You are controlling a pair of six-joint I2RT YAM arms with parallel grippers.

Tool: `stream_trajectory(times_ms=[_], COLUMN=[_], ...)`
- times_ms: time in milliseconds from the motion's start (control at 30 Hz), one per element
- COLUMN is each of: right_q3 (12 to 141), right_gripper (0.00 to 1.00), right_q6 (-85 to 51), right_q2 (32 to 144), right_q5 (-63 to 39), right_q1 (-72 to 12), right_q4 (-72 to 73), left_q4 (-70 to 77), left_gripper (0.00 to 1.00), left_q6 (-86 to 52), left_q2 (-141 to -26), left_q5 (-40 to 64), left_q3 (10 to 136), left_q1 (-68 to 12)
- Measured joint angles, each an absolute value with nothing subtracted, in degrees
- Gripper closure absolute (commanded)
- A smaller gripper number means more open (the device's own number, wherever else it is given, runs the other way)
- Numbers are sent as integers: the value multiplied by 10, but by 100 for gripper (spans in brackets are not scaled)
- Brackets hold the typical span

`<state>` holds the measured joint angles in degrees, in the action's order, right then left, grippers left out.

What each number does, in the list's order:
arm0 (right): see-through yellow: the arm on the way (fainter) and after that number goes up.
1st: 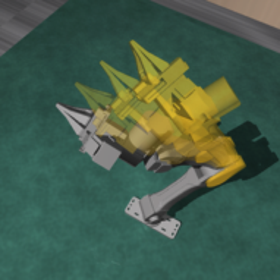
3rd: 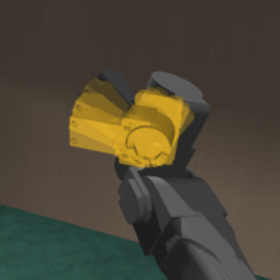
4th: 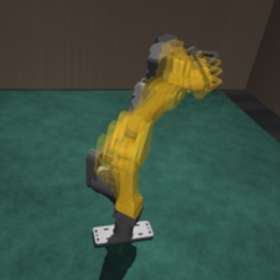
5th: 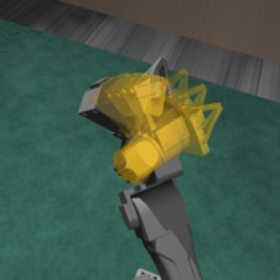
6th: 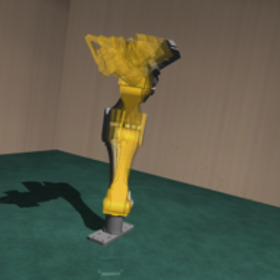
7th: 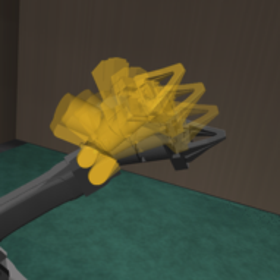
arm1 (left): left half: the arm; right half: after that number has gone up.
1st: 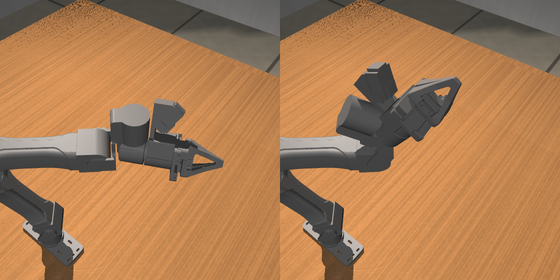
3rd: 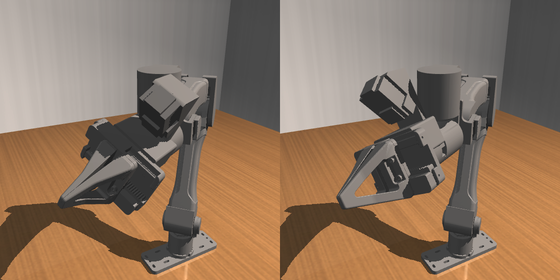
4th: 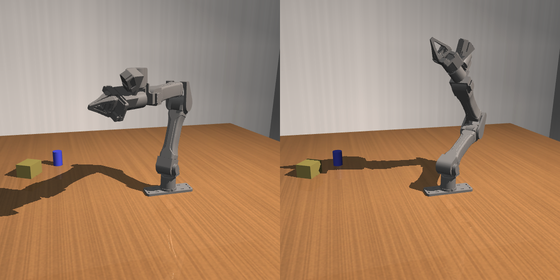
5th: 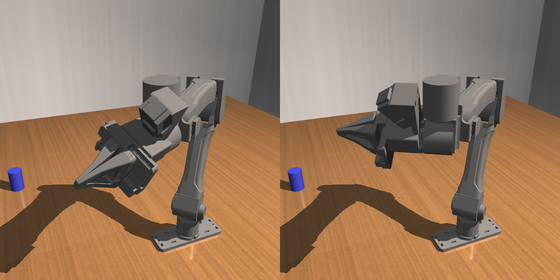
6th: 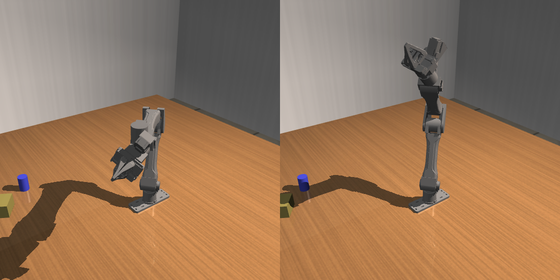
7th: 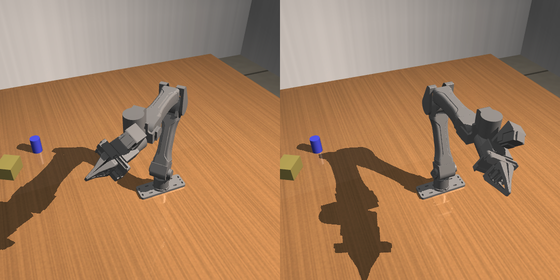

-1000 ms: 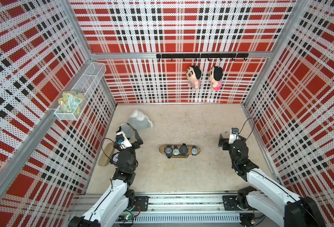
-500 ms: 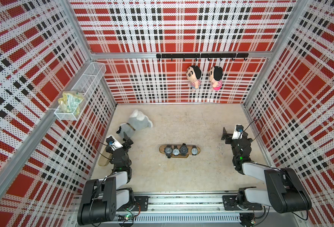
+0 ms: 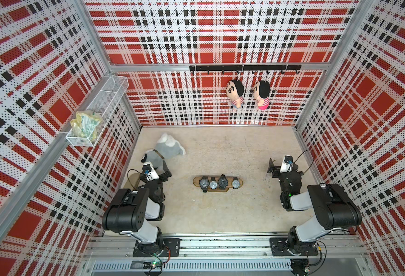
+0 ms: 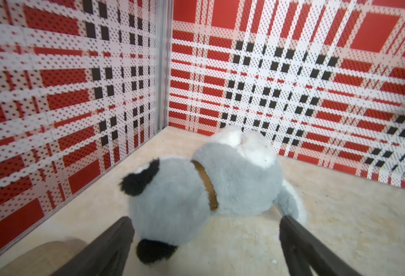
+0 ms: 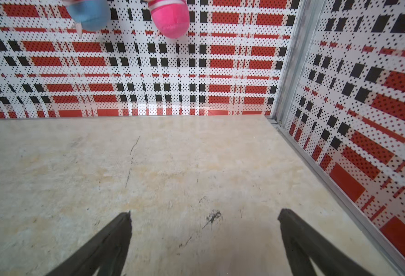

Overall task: Place watch on stand
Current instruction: Reset both arms

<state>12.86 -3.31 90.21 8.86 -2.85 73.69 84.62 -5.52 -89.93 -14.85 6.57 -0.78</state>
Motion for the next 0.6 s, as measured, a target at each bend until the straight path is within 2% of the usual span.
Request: stream_trajectory(times_ms=[167, 600], right_q3=[105, 166], right_gripper=[0, 0], right_q6=[-41, -40], right_q2=[902, 903], right_q5=[121, 124], right_q1=[-28, -29], right_q4=[754, 671], left_q4=[852, 838], left_gripper=[2, 2], left_q6=[-44, -44], left_q2=[-901, -901], left_q5=[-175, -212], left_q3=[83, 103], left_q1=[-15, -17])
